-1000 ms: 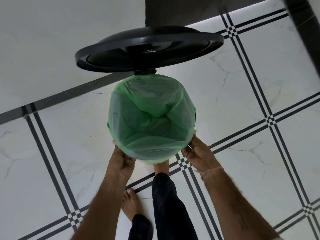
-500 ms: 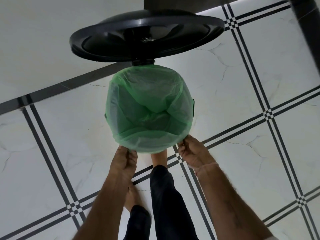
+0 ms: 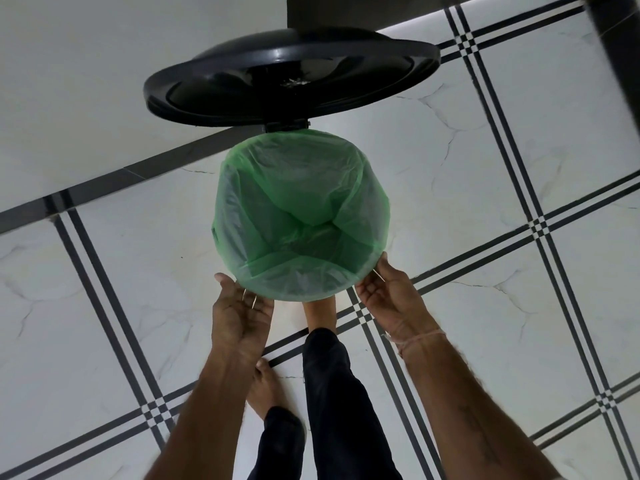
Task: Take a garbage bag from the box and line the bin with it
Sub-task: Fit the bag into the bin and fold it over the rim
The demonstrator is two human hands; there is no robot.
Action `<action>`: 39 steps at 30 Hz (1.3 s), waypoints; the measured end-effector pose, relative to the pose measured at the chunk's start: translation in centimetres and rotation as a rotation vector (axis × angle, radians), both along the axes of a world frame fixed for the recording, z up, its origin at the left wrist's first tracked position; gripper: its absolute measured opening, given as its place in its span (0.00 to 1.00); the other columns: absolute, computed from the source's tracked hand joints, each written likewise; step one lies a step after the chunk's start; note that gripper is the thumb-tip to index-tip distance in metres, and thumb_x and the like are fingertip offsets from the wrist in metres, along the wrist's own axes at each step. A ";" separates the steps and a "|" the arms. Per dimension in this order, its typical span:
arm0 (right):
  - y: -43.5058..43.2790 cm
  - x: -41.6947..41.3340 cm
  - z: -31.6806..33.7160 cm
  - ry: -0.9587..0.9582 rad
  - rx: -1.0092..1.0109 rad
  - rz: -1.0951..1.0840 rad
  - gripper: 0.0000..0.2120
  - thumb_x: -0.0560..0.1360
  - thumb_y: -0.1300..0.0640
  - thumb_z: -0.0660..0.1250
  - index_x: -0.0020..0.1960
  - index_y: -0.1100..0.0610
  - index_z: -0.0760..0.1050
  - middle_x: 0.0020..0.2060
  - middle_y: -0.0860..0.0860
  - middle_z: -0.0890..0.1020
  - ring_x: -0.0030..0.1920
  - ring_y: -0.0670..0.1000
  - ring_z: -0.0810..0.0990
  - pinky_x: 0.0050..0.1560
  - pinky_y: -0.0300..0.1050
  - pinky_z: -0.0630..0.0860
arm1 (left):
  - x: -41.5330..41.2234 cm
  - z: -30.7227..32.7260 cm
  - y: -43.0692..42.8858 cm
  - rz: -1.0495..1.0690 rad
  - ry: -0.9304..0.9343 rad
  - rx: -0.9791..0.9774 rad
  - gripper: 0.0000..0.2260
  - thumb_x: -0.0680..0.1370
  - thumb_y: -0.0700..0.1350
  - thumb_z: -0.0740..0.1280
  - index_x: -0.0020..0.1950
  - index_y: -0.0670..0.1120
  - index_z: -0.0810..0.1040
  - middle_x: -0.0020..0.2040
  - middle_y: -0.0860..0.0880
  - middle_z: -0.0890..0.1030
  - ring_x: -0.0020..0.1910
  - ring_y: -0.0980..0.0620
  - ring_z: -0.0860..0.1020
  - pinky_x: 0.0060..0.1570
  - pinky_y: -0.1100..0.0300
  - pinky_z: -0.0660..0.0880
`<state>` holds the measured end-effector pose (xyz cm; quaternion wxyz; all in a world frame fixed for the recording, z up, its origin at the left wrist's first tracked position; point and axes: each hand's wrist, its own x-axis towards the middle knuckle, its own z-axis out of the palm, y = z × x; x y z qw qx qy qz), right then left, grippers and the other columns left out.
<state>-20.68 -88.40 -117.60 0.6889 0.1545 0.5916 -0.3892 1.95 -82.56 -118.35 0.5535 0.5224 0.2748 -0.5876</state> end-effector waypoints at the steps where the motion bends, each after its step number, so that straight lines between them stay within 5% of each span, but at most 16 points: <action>1: -0.1 0.1 -0.1 0.005 -0.002 0.017 0.12 0.83 0.53 0.65 0.56 0.62 0.80 0.47 0.56 0.87 0.51 0.53 0.85 0.50 0.48 0.86 | 0.1 0.0 -0.2 -0.025 0.004 0.002 0.14 0.80 0.56 0.67 0.51 0.46 0.83 0.44 0.51 0.87 0.47 0.53 0.87 0.52 0.55 0.84; 4: -0.4 0.0 -0.4 0.014 0.031 0.064 0.13 0.83 0.50 0.64 0.55 0.60 0.81 0.47 0.55 0.87 0.49 0.54 0.84 0.49 0.49 0.84 | 0.3 -0.6 -0.5 -0.063 0.024 0.033 0.12 0.82 0.55 0.65 0.51 0.48 0.82 0.44 0.52 0.87 0.43 0.54 0.87 0.41 0.57 0.85; 10: -0.5 0.1 -0.5 0.055 0.050 -0.017 0.09 0.83 0.57 0.66 0.50 0.63 0.81 0.39 0.56 0.89 0.39 0.51 0.89 0.42 0.47 0.87 | 0.7 -1.4 -0.4 -0.090 -0.017 0.073 0.20 0.82 0.56 0.65 0.36 0.51 0.87 0.45 0.51 0.85 0.49 0.52 0.83 0.52 0.50 0.83; 13: -0.9 0.2 -0.1 0.120 -0.014 0.046 0.17 0.83 0.49 0.64 0.56 0.63 0.81 0.41 0.56 0.89 0.43 0.52 0.89 0.47 0.49 0.87 | 1.3 -1.0 -0.8 -0.098 -0.013 0.124 0.15 0.81 0.54 0.67 0.40 0.49 0.87 0.45 0.50 0.86 0.49 0.52 0.83 0.47 0.53 0.84; 17: -1.5 0.6 0.1 0.122 -0.040 0.083 0.18 0.84 0.46 0.63 0.58 0.59 0.81 0.43 0.55 0.89 0.49 0.55 0.86 0.52 0.53 0.84 | 1.6 -1.3 -1.0 -0.117 0.000 0.071 0.27 0.86 0.49 0.59 0.32 0.48 0.88 0.40 0.51 0.88 0.39 0.54 0.87 0.43 0.58 0.85; 19: -1.8 0.8 0.0 0.110 -0.032 0.085 0.17 0.84 0.48 0.64 0.60 0.60 0.80 0.45 0.57 0.89 0.48 0.55 0.87 0.48 0.54 0.86 | 1.7 -1.2 -1.1 -0.169 -0.026 0.071 0.25 0.87 0.47 0.59 0.36 0.47 0.89 0.41 0.50 0.88 0.40 0.54 0.87 0.47 0.57 0.84; 21: -2.2 0.8 0.1 0.195 -0.016 0.119 0.15 0.84 0.50 0.64 0.57 0.61 0.81 0.42 0.56 0.88 0.43 0.53 0.88 0.47 0.52 0.86 | 2.4 -1.0 -1.2 -0.277 -0.116 0.099 0.14 0.85 0.41 0.62 0.47 0.46 0.85 0.45 0.49 0.85 0.44 0.53 0.84 0.47 0.55 0.84; 23: -2.9 0.8 0.2 0.335 -0.011 0.145 0.16 0.85 0.48 0.62 0.56 0.60 0.81 0.45 0.55 0.87 0.46 0.52 0.87 0.52 0.54 0.84 | 3.1 -0.8 -1.8 -0.309 -0.249 0.119 0.07 0.83 0.36 0.64 0.53 0.47 0.78 0.47 0.49 0.83 0.47 0.51 0.81 0.44 0.58 0.81; 26: -3.9 0.8 0.6 0.360 -0.012 0.160 0.23 0.83 0.40 0.61 0.64 0.57 0.79 0.57 0.55 0.85 0.58 0.56 0.83 0.62 0.59 0.80 | 3.4 0.4 -3.3 -0.271 -0.298 0.075 0.05 0.84 0.47 0.64 0.57 0.48 0.78 0.47 0.50 0.83 0.47 0.51 0.81 0.48 0.56 0.81; 28: -4.6 0.8 0.7 0.308 0.018 0.162 0.20 0.82 0.44 0.65 0.66 0.57 0.77 0.60 0.56 0.83 0.61 0.59 0.81 0.63 0.62 0.79 | 3.3 0.9 -4.4 -0.275 -0.288 0.095 0.12 0.83 0.55 0.65 0.54 0.47 0.80 0.48 0.49 0.84 0.47 0.51 0.82 0.50 0.52 0.82; 33: -6.0 0.6 0.0 0.261 0.025 0.236 0.19 0.83 0.50 0.65 0.67 0.62 0.79 0.62 0.62 0.84 0.61 0.60 0.84 0.54 0.57 0.84 | 3.8 1.3 -5.5 -0.245 -0.151 0.100 0.10 0.83 0.50 0.67 0.53 0.44 0.82 0.44 0.48 0.88 0.50 0.48 0.84 0.47 0.51 0.86; 36: -6.0 0.3 -0.1 0.250 0.010 0.217 0.22 0.85 0.47 0.61 0.67 0.63 0.78 0.61 0.63 0.84 0.55 0.58 0.85 0.44 0.52 0.87 | 4.4 1.0 -5.4 -0.253 -0.169 0.128 0.09 0.84 0.48 0.66 0.54 0.43 0.81 0.50 0.47 0.85 0.52 0.48 0.83 0.42 0.53 0.86; 39: -5.8 0.0 -0.2 0.241 -0.041 0.198 0.24 0.85 0.44 0.59 0.66 0.63 0.78 0.58 0.63 0.84 0.55 0.58 0.85 0.43 0.51 0.86 | 4.5 0.6 -5.3 -0.268 -0.173 0.156 0.13 0.85 0.45 0.63 0.47 0.44 0.85 0.42 0.49 0.87 0.44 0.52 0.86 0.36 0.58 0.84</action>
